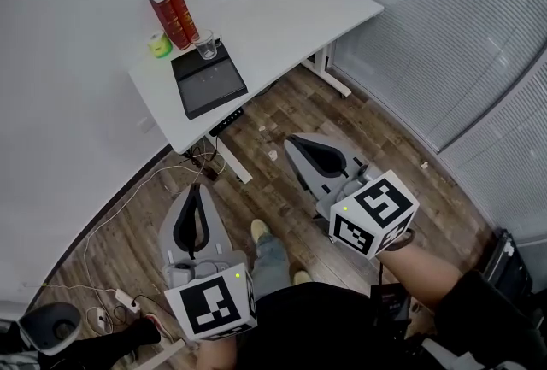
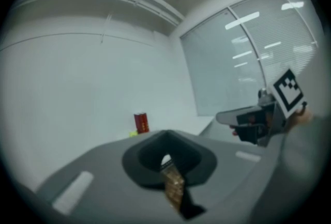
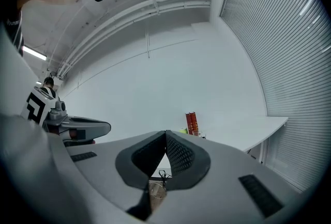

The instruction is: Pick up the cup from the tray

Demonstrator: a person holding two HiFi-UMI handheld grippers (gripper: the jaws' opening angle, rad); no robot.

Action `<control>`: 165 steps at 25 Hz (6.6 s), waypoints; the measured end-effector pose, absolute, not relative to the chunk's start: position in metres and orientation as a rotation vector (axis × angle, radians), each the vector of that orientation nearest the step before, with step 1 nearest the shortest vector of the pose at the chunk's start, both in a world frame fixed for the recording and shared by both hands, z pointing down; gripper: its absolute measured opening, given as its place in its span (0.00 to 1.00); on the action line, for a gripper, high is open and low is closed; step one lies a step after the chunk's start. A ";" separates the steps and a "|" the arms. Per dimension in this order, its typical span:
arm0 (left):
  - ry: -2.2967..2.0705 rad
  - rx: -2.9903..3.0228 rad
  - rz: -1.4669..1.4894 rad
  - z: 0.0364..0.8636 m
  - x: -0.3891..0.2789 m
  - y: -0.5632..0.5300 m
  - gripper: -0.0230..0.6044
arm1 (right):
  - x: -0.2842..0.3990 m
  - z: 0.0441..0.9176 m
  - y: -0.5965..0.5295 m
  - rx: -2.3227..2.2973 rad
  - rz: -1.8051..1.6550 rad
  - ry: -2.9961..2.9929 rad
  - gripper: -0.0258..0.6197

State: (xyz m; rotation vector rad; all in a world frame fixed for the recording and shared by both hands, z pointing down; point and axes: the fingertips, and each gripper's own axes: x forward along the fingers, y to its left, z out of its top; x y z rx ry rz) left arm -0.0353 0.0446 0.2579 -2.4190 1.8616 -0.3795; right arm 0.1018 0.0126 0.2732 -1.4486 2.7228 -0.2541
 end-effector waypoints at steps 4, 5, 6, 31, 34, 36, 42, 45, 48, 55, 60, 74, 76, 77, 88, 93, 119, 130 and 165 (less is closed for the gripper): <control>1.888 -2.423 -0.391 0.262 -0.039 0.029 0.04 | 0.100 0.280 -0.004 -1.449 -0.284 2.729 0.06; 1.903 -2.428 -0.380 0.263 -0.041 0.024 0.04 | 0.099 0.281 -0.009 -1.450 -0.292 2.729 0.06; 1.913 -2.432 -0.374 0.263 -0.043 0.019 0.04 | 0.097 0.282 -0.014 -1.451 -0.298 2.729 0.06; 1.901 -2.520 -0.366 0.266 -0.089 -0.106 0.04 | 0.052 0.282 -0.133 -1.533 -0.342 2.749 0.06; 1.912 -2.522 -0.377 0.267 -0.101 -0.119 0.04 | 0.041 0.280 -0.148 -1.529 -0.339 2.761 0.06; 1.922 -2.519 -0.369 0.265 -0.109 -0.131 0.04 | 0.033 0.279 -0.161 -1.524 -0.339 2.768 0.06; 1.912 -2.515 -0.360 0.262 -0.131 -0.169 0.04 | 0.010 0.276 -0.199 -1.517 -0.324 2.788 0.06; 1.925 -2.526 -0.319 0.260 -0.138 -0.184 0.04 | 0.003 0.274 -0.212 -1.523 -0.313 2.784 0.06; 1.908 -2.533 -0.309 0.262 -0.142 -0.200 0.04 | -0.002 0.277 -0.226 -1.529 -0.311 2.780 0.06; 1.883 -2.562 -0.313 0.272 -0.148 -0.222 0.04 | -0.016 0.284 -0.248 -1.533 -0.320 2.780 0.06; 1.877 -2.571 -0.305 0.275 -0.153 -0.228 0.04 | -0.022 0.290 -0.255 -1.539 -0.331 2.786 0.06; 1.864 -2.594 -0.274 0.278 -0.164 -0.230 0.04 | -0.028 0.291 -0.255 -1.578 -0.314 2.775 0.06; 1.858 -2.596 -0.271 0.278 -0.163 -0.227 0.04 | -0.027 0.290 -0.252 -1.585 -0.301 2.778 0.06; 1.856 -2.597 -0.271 0.278 -0.163 -0.226 0.04 | -0.026 0.288 -0.251 -1.589 -0.294 2.778 0.06; 1.827 -2.598 -0.250 0.269 -0.160 -0.222 0.04 | -0.014 0.274 -0.247 -1.627 -0.248 2.739 0.06; 1.821 -2.592 -0.249 0.269 -0.157 -0.222 0.04 | -0.011 0.275 -0.247 -1.626 -0.240 2.739 0.06; 1.815 -2.563 -0.317 0.279 -0.131 -0.285 0.04 | 0.017 0.280 -0.316 -1.600 -0.244 2.721 0.06; 1.856 -2.522 -0.366 0.278 -0.110 -0.373 0.04 | 0.035 0.280 -0.407 -1.535 -0.243 2.773 0.06; 2.011 -2.363 -0.442 0.274 -0.072 -0.476 0.04 | 0.067 0.305 -0.521 -1.119 -0.248 3.093 0.06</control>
